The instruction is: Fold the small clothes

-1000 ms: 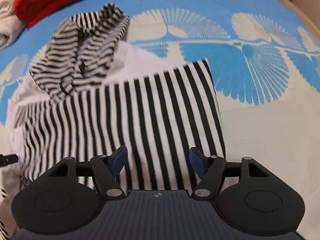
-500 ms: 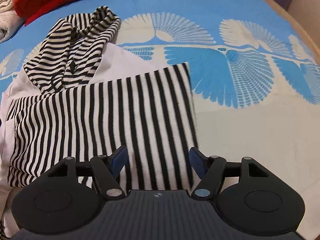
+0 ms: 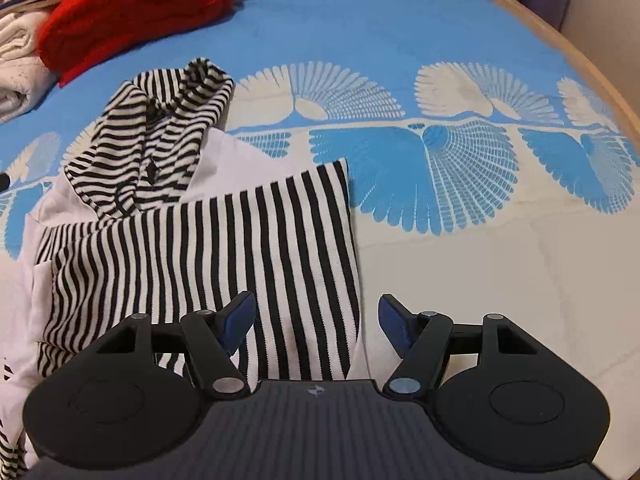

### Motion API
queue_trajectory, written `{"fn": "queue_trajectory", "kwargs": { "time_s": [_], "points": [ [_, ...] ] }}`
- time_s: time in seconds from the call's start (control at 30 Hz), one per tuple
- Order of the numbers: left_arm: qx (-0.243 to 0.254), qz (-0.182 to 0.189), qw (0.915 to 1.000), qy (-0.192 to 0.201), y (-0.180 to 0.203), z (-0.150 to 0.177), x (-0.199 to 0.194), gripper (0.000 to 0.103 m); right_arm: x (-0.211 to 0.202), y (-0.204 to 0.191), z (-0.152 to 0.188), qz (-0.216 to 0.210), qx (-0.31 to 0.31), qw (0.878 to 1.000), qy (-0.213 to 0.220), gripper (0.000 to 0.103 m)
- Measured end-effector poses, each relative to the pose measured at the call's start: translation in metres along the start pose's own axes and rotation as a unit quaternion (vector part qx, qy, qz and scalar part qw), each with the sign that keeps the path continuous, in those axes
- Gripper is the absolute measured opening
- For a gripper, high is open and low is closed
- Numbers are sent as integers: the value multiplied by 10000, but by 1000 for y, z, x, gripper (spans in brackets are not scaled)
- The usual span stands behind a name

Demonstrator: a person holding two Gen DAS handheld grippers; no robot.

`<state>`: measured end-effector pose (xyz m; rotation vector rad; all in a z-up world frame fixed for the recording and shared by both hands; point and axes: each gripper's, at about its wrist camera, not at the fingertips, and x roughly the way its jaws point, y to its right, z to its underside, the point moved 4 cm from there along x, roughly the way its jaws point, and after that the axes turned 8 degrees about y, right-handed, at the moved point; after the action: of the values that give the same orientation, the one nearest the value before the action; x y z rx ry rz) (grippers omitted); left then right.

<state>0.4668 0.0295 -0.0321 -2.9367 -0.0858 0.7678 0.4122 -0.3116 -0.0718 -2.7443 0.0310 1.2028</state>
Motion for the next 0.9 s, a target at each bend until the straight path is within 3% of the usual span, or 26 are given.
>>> {"fn": "queue_trajectory", "kwargs": {
  "time_s": [0.17,0.4,0.6,0.67,0.73,0.8,0.83,0.9],
  "points": [
    [-187,105,9994,-276,5,-19,46,11,-8,-4,-5,-131,-168,9997,95,70],
    [-544,304,9962,-612,17,-72,170,11,-1,-9,-7,-153,-286,9994,78,70],
    [-563,-190,9956,-728,16,-96,286,12,10,-11,-9,-177,-267,9995,-34,70],
    [-554,-231,9942,-897,18,-97,321,22,13,-13,-10,-195,-254,9995,-54,70],
    [-498,-173,9920,-1150,23,-95,351,55,14,-13,-11,-201,-259,9994,-50,70],
    [-424,-262,9918,-1177,29,-96,369,74,16,-12,-12,-210,-288,9994,-46,70],
    [-456,-188,9910,-1247,31,-95,379,80,18,-11,-12,-204,-297,9993,-58,70],
    [-477,7,9884,-1441,38,-92,395,80,21,-8,-12,-161,-281,9994,-88,70]
  ]
}}
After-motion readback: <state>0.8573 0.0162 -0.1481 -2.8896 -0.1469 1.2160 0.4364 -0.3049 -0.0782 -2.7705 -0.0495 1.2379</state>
